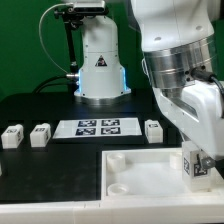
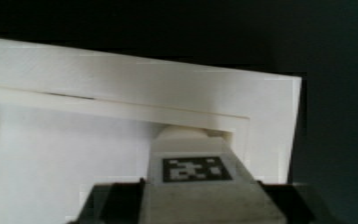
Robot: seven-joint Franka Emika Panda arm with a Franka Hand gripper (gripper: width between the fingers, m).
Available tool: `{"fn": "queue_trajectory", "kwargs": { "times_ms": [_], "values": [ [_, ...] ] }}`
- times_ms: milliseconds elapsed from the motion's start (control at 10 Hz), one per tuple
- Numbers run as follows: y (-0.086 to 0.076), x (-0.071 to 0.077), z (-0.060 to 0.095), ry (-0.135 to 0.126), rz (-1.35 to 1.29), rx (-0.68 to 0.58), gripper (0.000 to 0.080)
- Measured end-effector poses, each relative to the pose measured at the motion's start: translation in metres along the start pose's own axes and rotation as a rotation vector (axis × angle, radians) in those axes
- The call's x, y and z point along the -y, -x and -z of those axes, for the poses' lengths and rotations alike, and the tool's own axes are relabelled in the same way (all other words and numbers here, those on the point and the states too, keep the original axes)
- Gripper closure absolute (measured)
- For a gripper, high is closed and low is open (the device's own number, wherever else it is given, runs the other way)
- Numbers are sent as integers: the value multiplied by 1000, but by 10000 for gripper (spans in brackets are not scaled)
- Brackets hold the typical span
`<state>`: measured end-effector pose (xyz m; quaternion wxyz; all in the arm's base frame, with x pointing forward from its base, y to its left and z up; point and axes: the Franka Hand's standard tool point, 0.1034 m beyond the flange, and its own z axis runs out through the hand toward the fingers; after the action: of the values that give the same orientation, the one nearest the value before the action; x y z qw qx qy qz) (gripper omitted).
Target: Assemble one leg
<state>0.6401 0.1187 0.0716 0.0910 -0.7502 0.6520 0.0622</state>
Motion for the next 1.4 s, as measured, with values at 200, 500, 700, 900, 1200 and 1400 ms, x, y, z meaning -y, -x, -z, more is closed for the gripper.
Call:
{"fn": "queue_trajectory", "kwargs": {
  "times_ms": [200, 500, 700, 900, 1200, 1400],
  "values": [
    [1, -1, 0, 4, 50, -1, 424],
    [8, -1, 2, 50, 517, -32, 169],
    [4, -1, 2, 58, 751, -31, 154],
    [-4, -3, -1, 89, 1128, -80, 151],
    [2, 6, 2, 99, 1391, -111, 151],
    [3, 6, 1, 89, 1304, -109, 412]
  ]
}}
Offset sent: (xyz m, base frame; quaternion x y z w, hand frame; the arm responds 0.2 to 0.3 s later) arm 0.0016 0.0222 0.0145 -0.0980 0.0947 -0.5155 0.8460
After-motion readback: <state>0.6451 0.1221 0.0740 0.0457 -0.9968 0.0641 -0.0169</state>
